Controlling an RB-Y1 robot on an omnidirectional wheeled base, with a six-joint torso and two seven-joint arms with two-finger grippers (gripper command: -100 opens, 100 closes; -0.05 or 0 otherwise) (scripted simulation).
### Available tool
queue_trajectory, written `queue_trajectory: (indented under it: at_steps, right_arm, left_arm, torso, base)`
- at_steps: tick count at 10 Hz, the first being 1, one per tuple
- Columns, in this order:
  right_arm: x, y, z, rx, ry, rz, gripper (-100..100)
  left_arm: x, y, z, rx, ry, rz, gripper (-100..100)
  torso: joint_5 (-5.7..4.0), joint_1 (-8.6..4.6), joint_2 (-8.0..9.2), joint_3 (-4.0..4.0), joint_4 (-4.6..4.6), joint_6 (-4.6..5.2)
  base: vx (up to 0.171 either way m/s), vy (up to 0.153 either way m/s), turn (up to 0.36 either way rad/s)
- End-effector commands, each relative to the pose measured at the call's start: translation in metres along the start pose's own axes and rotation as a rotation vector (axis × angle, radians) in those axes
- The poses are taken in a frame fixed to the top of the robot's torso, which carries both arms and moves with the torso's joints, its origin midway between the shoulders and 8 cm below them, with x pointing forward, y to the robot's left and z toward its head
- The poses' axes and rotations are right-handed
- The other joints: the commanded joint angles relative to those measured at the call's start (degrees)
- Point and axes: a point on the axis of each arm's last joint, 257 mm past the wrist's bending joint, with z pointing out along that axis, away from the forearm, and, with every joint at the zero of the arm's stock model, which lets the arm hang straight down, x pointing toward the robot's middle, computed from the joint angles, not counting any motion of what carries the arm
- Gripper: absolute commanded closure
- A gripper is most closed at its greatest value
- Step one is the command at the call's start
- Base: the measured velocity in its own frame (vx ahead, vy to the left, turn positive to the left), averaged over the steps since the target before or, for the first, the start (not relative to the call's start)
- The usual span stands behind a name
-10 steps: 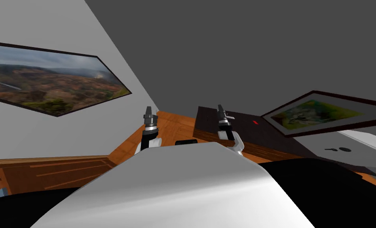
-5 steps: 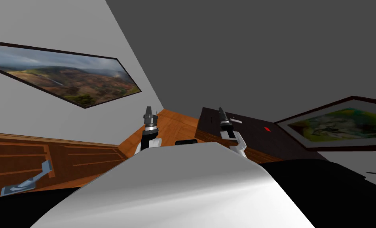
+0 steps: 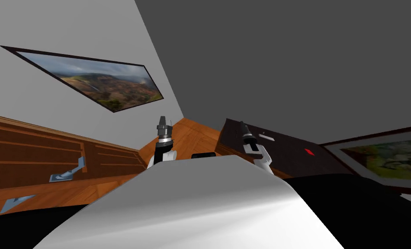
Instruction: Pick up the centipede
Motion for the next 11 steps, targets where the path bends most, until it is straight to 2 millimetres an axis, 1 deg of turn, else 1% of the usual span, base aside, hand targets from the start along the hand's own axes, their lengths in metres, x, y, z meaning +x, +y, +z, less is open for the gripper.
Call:
queue_trajectory:
  at_steps: [1, 2, 3, 4, 5, 6, 7, 8, 9, 10, 11]
  right_arm:
    - [-0.002, -0.026, 0.001, 0.062, 0.009, -0.04, -100]
    - [0.001, -0.042, -0.002, 0.092, 0.017, -0.039, -100]
    - [-0.001, -0.063, -0.004, 0.142, 0.025, -0.072, -100]
    - [0.001, -0.071, -0.007, 0.159, 0.03, -0.071, -100]
    - [0.0, -0.093, -0.011, 0.21, 0.041, -0.103, -100]
    - [0.001, -0.101, -0.014, 0.227, 0.045, -0.102, -100]
    - [0.0, -0.12, -0.018, 0.273, 0.057, -0.133, -100]
    - [0.002, -0.13, -0.022, 0.294, 0.063, -0.132, -100]
    - [0.002, -0.153, -0.03, 0.348, 0.078, -0.162, -100]
    - [0.003, -0.159, -0.033, 0.361, 0.082, -0.161, -100]
    - [0.001, -0.172, -0.037, 0.396, 0.094, -0.191, -100]
  left_arm:
    - [0.0, 0.0, 0.0, 0.0, 0.0, 0.0, 0]
    - [0.0, 0.0, 0.0, 0.0, 0.0, 0.0, 0]
    - [0.0, 0.0, 0.0, 0.0, 0.0, 0.0, 0]
    - [0.0, 0.0, 0.0, 0.0, 0.0, 0.0, 0]
    - [0.0, 0.0, 0.0, 0.0, 0.0, 0.0, 0]
    - [0.0, 0.0, 0.0, 0.0, 0.0, 0.0, 0]
    - [0.0, 0.0, 0.0, 0.0, 0.0, 0.0, 0]
    - [0.0, 0.0, 0.0, 0.0, 0.0, 0.0, 0]
    - [0.0, 0.0, 0.0, 0.0, 0.0, 0.0, 0]
    - [0.0, 0.0, 0.0, 0.0, 0.0, 0.0, 0]
    - [0.0, 0.0, 0.0, 0.0, 0.0, 0.0, 0]
  torso:
    - [0.0, 0.0, 0.0, 0.0, 0.0, 0.0]
    - [0.0, -0.01, -0.02, -0.01, 0.0, -0.04]
    - [-0.01, -0.03, 0.0, 0.0, 0.0, 0.0]
    - [-0.01, -0.04, -0.01, 0.0, 0.0, -0.04]
    - [-0.01, -0.06, 0.01, 0.0, 0.0, 0.02]
    - [-0.01, -0.07, 0.01, 0.01, 0.0, -0.02]
    - [-0.01, -0.07, 0.0, 0.0, 0.0, 0.0]
    - [-0.02, -0.09, -0.02, -0.01, 0.0, -0.02]
    - [-0.02, -0.1, 0.0, 0.0, 0.0, 0.02]
    - [-0.02, -0.09, 0.01, 0.01, 0.0, -0.01]
    - [-0.02, -0.11, 0.01, 0.01, 0.0, 0.02]
  base:
    - [0.018, 0.008, 0.191]
    - [0.016, -0.001, 0.122]
    - [0.015, -0.001, 0.243]
    - [0.015, -0.009, 0.102]
    - [0.019, -0.009, 0.195]
    - [0.015, -0.012, 0.133]
    - [0.019, -0.014, 0.175]
    - [0.016, -0.018, 0.111]
    - [0.016, -0.019, 0.194]
    - [0.013, -0.024, 0.114]
    - [0.017, -0.031, 0.214]
